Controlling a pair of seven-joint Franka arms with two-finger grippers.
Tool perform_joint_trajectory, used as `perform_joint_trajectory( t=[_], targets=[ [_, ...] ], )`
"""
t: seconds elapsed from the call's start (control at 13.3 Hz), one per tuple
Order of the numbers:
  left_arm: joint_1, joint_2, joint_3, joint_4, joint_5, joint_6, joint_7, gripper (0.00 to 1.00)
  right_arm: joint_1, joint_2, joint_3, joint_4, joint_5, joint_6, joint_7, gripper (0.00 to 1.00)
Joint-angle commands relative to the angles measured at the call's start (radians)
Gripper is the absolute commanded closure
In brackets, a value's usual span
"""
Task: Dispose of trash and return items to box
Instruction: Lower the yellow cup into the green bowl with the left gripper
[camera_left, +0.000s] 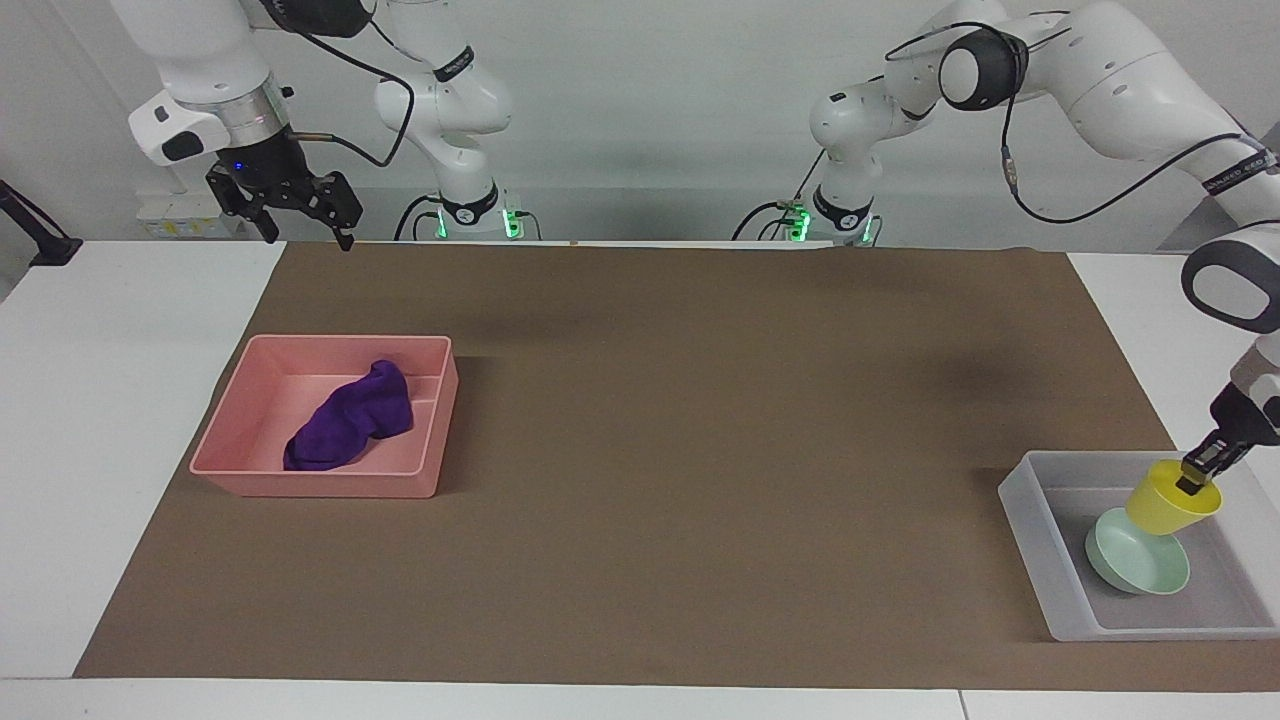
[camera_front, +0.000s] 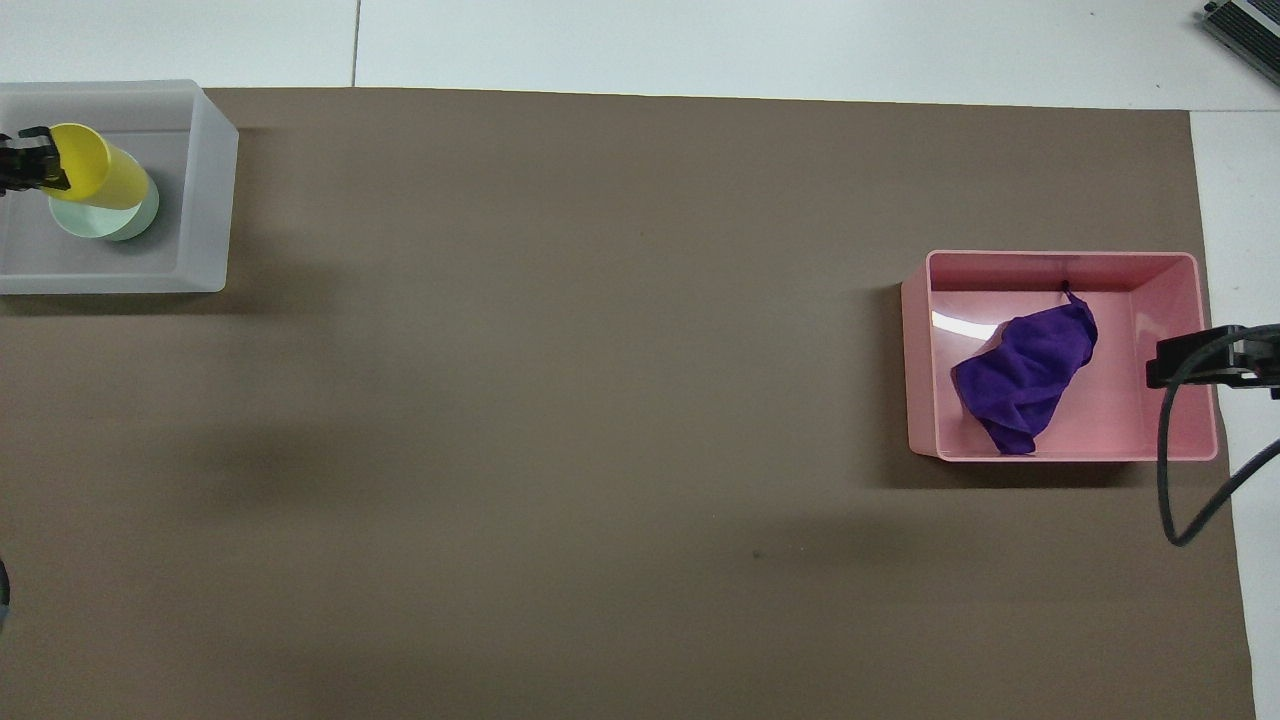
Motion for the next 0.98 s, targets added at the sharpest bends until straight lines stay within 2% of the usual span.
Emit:
perform_joint_trajectory(
  t=[0.0,0.53,0.68,0.75,0.83,0.9],
  targets=[
    [0.028,0.061,-0.017,0.046,-0.054,0.045,0.008,1.00,-0.014,-0.013,0.006,-0.011,0.019,-0.013,-0.003,0.00],
    [0.020,0.043,-0.016,-0.112,-0.094,0.211,0.006,1.00,-0.014,-0.013,0.006,-0.011,0.019,-0.013,-0.001,0.00],
    [0.023,0.037,-0.016,-0.114,-0.094,0.207,0.004,1.00,-0.014,-0.014,0.006,-0.011,0.019,-0.013,-0.001,0.00],
    [0.022,0.037,-0.016,-0.105,-0.093,0.195,0.004,0.89,-0.014,-0.014,0.006,-0.011,0.019,-0.013,-0.001,0.00],
    [0.019,0.037,-0.016,-0.092,-0.088,0.170,0.003,0.40,-0.014,-0.014,0.006,-0.011,0.019,-0.013,-0.001,0.00],
    [0.014,0.037,-0.014,-0.073,-0.085,0.149,0.006,0.00,-0.014,-0.014,0.006,-0.011,0.019,-0.013,-0.001,0.00]
  ],
)
